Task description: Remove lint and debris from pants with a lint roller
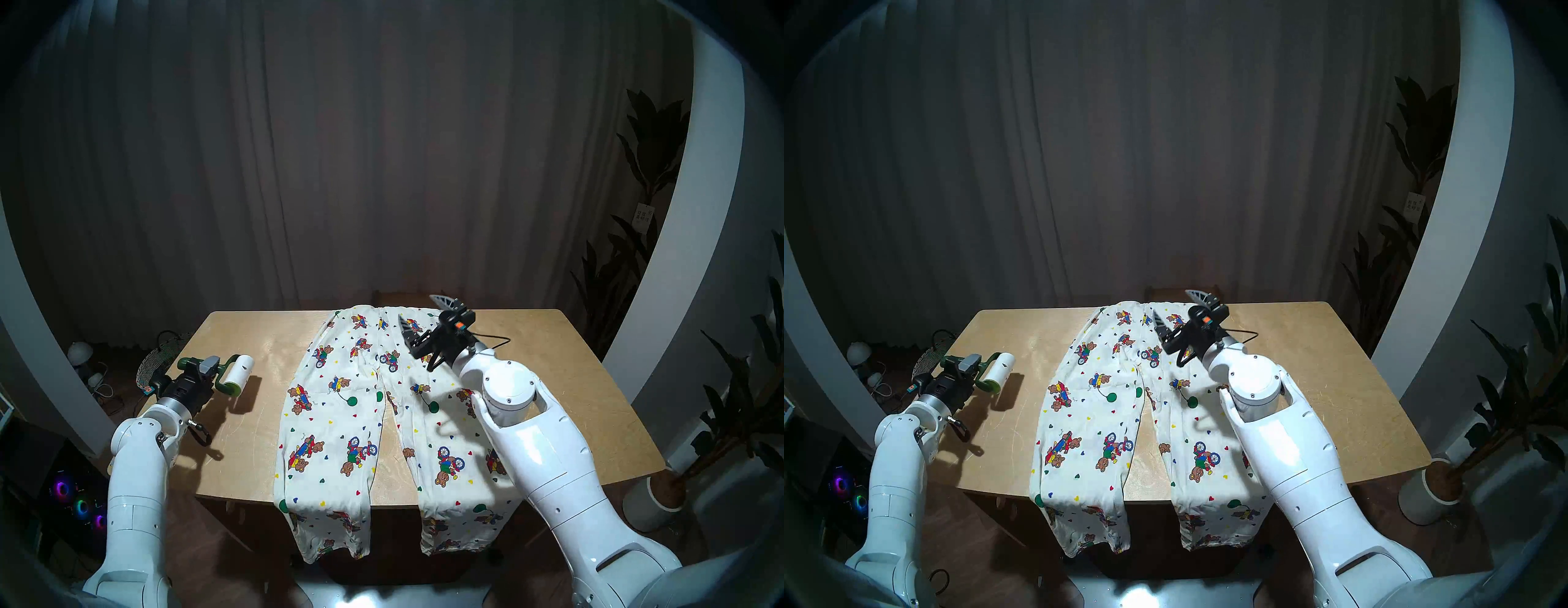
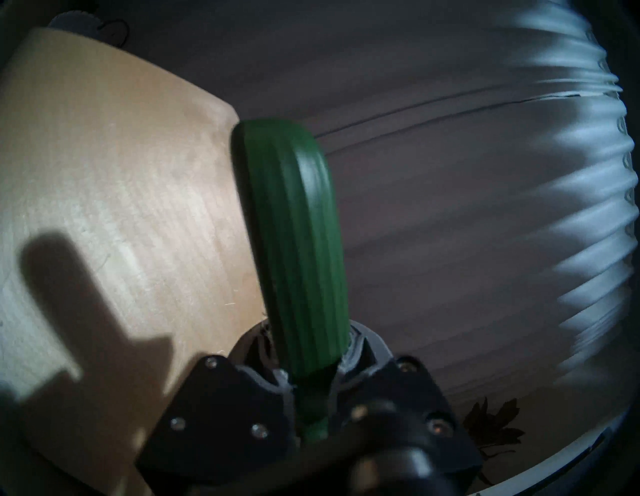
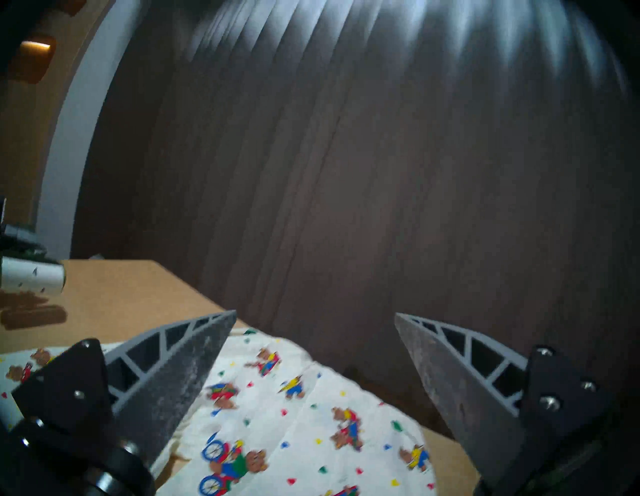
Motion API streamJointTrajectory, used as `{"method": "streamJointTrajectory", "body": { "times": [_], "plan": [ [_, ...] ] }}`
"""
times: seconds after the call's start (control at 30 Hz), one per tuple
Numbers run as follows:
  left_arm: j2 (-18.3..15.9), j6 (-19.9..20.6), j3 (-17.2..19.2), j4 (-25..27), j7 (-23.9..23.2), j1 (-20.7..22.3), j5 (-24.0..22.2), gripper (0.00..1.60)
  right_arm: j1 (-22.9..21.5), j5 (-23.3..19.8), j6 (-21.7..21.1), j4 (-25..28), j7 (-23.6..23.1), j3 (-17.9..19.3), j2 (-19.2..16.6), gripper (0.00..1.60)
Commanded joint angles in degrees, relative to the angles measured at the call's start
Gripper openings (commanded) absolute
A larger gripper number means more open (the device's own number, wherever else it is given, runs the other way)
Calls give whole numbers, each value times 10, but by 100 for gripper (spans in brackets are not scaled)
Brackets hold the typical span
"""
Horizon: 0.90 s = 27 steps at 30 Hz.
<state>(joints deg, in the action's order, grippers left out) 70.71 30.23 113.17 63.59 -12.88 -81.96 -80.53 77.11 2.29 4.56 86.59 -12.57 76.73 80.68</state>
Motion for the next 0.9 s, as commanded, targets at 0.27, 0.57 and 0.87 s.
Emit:
{"method": "streamJointTrajectory", "body": {
  "times": [0.27, 0.57, 0.87],
  "plan": [
    [-6, 34, 13, -52, 82, 102, -94, 0, 70, -4, 12, 79, 63, 60, -11, 160],
    [-11, 64, 6, -101, 82, 137, -108, 0, 101, 3, 6, 115, 81, 71, -21, 160],
    [-9, 1, 1, -90, 171, 147, -80, 0, 120, 19, 2, 138, 99, 75, -22, 160]
  ]
}}
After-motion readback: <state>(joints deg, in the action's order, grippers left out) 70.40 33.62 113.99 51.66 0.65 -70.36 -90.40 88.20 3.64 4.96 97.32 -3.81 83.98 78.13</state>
